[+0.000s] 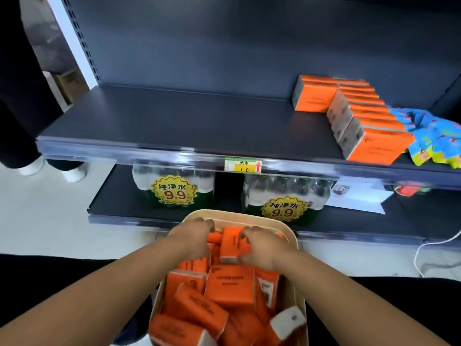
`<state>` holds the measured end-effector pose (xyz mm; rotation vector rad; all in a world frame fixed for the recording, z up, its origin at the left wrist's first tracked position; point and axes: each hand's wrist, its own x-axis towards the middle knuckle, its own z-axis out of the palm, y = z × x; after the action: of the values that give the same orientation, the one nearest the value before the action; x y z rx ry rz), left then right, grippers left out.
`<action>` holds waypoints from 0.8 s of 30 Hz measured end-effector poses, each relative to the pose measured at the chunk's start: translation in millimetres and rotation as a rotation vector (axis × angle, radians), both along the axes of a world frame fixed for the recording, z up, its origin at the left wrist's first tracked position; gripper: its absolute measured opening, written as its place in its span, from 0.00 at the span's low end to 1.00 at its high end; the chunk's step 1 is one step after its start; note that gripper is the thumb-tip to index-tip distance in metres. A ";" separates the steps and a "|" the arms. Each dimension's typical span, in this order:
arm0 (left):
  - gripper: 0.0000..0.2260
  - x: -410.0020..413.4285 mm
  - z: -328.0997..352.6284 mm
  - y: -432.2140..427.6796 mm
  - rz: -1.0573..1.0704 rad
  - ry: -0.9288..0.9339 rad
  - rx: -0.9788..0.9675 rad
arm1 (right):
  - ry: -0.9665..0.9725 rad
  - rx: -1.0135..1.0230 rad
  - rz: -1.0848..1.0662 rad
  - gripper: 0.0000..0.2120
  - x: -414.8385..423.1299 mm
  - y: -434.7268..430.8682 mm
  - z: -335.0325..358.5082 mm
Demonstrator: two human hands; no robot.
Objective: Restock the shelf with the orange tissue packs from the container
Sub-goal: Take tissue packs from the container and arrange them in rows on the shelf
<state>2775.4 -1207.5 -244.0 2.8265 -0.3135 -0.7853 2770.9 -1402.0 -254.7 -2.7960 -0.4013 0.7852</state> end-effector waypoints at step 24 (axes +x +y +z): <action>0.32 -9.6 -54.8 2.1 0.005 0.206 -0.182 | 0.446 0.468 -0.528 0.24 -20.7 -32.5 -55.4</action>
<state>2765.8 -1205.4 -298.8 2.5508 -0.3269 -0.9838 2750.2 -1434.5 -310.0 -2.0673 0.2038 0.9849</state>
